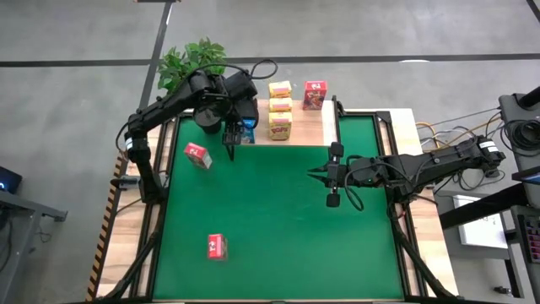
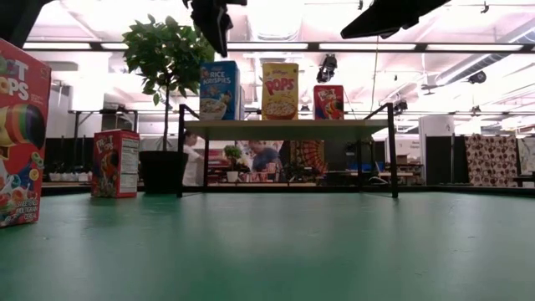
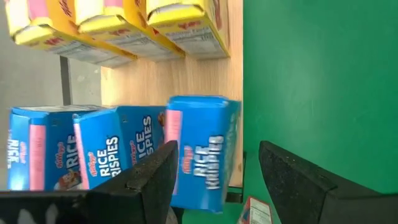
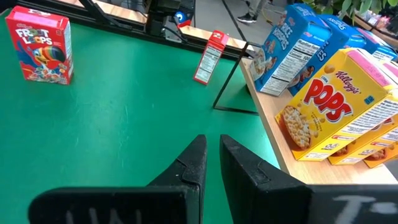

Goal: Stack cereal on shelf
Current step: Put the blue cereal box on the shelf

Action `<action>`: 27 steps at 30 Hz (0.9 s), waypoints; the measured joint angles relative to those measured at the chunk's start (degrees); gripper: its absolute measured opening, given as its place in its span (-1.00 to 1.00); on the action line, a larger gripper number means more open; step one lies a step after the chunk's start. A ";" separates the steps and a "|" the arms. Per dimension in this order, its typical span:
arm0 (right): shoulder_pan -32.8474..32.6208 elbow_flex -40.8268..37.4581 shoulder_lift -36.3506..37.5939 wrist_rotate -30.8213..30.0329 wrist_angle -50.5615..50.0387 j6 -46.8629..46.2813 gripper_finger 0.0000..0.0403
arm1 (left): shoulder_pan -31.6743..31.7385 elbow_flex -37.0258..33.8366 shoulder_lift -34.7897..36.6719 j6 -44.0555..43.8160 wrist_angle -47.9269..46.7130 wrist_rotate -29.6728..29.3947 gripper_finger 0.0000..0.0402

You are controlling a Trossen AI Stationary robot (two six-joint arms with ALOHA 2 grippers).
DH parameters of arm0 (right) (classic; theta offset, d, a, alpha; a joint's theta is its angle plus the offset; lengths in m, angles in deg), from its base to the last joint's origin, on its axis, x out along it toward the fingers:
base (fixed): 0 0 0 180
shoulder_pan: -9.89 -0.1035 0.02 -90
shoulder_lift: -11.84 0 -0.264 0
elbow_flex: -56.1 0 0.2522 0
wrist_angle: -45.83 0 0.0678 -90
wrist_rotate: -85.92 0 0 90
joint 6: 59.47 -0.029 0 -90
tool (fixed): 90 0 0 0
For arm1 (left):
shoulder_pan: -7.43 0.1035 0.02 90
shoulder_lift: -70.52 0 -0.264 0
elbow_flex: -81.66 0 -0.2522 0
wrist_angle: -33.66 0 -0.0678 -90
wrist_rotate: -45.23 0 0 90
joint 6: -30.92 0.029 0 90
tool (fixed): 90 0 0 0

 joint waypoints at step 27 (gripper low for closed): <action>0.00 0.00 0.01 -0.01 0.02 0.56 -0.83 | -0.03 3.60 0.09 -5.68 10.93 -11.66 -0.54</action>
